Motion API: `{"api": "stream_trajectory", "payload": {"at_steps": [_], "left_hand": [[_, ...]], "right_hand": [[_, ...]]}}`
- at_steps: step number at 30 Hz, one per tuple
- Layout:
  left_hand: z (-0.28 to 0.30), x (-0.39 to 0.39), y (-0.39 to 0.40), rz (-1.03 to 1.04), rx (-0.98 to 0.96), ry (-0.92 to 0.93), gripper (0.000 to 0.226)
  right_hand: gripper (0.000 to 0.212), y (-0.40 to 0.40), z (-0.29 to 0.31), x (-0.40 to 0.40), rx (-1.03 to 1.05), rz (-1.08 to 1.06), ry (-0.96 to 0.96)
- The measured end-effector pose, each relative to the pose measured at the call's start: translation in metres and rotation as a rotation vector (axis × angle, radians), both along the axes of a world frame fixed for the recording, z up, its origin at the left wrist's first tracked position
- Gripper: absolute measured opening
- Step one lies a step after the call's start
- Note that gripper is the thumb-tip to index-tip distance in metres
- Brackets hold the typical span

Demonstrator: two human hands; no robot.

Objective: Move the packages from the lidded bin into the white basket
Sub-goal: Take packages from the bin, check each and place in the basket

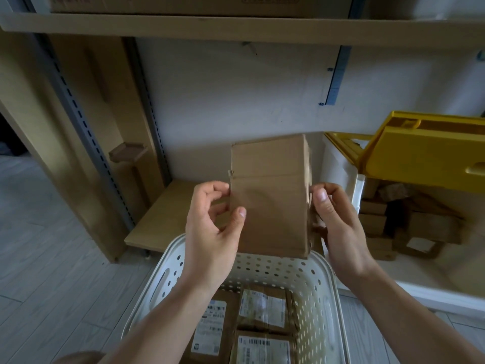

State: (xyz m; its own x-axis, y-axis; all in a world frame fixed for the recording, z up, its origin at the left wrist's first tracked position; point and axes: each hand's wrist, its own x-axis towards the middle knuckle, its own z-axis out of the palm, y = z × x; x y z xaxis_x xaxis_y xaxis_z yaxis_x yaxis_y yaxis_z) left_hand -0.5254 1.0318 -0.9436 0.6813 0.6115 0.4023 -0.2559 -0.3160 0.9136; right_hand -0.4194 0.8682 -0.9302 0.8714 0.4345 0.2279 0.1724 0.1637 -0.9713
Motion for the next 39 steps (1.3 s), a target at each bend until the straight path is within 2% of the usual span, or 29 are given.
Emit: {"api": "stream_trajectory", "payload": {"at_steps": [3, 6, 7, 8, 11, 15, 18, 20, 26, 30, 39], "left_hand": [[-0.003, 0.002, 0.0, 0.044, 0.09, 0.042, 0.023], [-0.005, 0.002, -0.002, 0.051, 0.099, 0.065, 0.01], [-0.004, 0.001, -0.004, 0.009, 0.054, 0.072, 0.013], [-0.002, 0.0, -0.007, -0.048, -0.002, 0.077, 0.028], [0.004, -0.004, -0.012, -0.236, -0.134, 0.057, 0.062], [0.009, -0.007, -0.017, -0.342, -0.16, 0.052, 0.074], [0.007, -0.006, -0.015, -0.336, -0.123, 0.009, 0.071], [0.006, -0.005, -0.013, -0.341, -0.178, -0.034, 0.07], [0.006, -0.002, -0.011, -0.359, -0.296, -0.063, 0.049], [0.004, -0.002, -0.008, -0.364, -0.316, -0.058, 0.047], [0.005, -0.004, -0.011, -0.363, -0.301, -0.106, 0.043]], "right_hand": [[0.025, -0.001, -0.003, 0.003, 0.048, -0.03, -0.001], [0.042, -0.002, -0.002, 0.003, 0.072, -0.047, 0.019], [0.047, -0.003, -0.001, 0.002, 0.076, -0.059, 0.023], [0.048, -0.003, 0.0, 0.001, 0.077, -0.073, 0.019], [0.035, -0.006, 0.004, 0.001, 0.055, -0.122, -0.028], [0.02, -0.009, 0.005, 0.001, 0.035, -0.133, -0.081], [0.029, -0.01, 0.005, 0.0, 0.008, -0.125, -0.101], [0.037, -0.009, 0.005, -0.001, -0.011, -0.12, -0.123], [0.021, -0.007, 0.005, -0.005, -0.025, -0.002, -0.111], [0.033, -0.008, 0.001, -0.002, -0.03, 0.137, 0.021], [0.039, -0.008, -0.002, -0.002, -0.015, 0.188, 0.056]]}}
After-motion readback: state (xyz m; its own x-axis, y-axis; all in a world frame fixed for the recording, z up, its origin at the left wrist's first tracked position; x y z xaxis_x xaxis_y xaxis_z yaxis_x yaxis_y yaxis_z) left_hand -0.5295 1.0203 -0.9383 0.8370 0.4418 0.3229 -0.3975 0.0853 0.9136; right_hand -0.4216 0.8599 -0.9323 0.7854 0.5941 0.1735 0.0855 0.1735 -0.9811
